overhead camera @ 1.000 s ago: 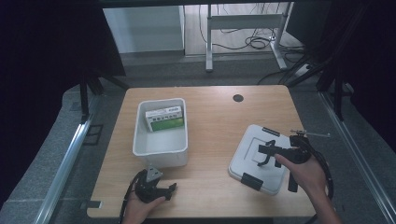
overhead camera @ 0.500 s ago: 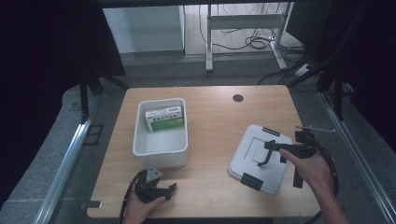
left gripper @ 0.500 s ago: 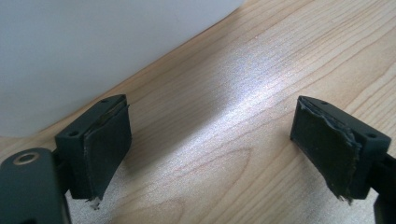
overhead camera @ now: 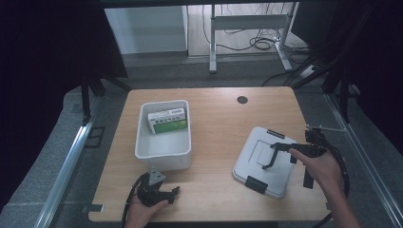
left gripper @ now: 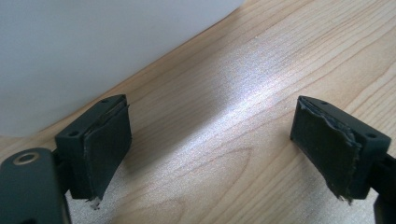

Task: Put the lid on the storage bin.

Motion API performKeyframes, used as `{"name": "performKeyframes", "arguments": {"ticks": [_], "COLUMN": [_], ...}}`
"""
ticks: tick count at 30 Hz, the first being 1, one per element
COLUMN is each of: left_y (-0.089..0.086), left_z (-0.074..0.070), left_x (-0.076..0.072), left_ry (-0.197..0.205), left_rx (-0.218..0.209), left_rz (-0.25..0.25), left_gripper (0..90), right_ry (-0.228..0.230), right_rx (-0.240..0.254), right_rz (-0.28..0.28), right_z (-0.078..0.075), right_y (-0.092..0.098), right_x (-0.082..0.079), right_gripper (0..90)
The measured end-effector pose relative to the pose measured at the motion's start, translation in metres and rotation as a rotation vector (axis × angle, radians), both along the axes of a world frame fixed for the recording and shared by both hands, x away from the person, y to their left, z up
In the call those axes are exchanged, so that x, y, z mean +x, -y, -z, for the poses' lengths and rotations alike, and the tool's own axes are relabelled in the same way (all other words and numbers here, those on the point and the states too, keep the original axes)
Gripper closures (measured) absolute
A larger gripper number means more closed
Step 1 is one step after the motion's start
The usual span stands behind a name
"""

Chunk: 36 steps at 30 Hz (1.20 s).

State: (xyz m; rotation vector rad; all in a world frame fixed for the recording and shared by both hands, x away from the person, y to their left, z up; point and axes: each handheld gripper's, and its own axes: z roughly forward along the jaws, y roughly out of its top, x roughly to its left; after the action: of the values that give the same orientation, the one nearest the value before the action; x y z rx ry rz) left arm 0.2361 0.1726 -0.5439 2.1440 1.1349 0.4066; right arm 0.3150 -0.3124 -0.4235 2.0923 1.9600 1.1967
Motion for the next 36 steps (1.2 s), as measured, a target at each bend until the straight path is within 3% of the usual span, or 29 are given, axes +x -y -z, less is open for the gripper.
{"name": "performKeyframes", "arguments": {"ticks": [17, 29, 36], "left_y": [-0.001, -0.001, -0.001], "left_z": [0.0, 0.0, 0.0], "left_x": [0.0, -0.001, -0.001], "left_ry": [0.0, 0.0, -0.001], "left_rx": [0.001, 0.001, 0.0], "left_rz": [0.002, 0.003, 0.003], "left_gripper": [12.4, 12.4, 12.4], "right_ry": [-0.091, -0.183, -0.248], "right_rx": [-0.012, -0.02, -0.025], "right_rz": [0.018, 0.072, 0.083], "right_z": [0.028, 0.044, 0.051], "right_y": [-0.011, -0.012, -0.014], "right_x": [0.025, 0.037, 0.041], "right_gripper": [44.2, 55.8, 68.9]}}
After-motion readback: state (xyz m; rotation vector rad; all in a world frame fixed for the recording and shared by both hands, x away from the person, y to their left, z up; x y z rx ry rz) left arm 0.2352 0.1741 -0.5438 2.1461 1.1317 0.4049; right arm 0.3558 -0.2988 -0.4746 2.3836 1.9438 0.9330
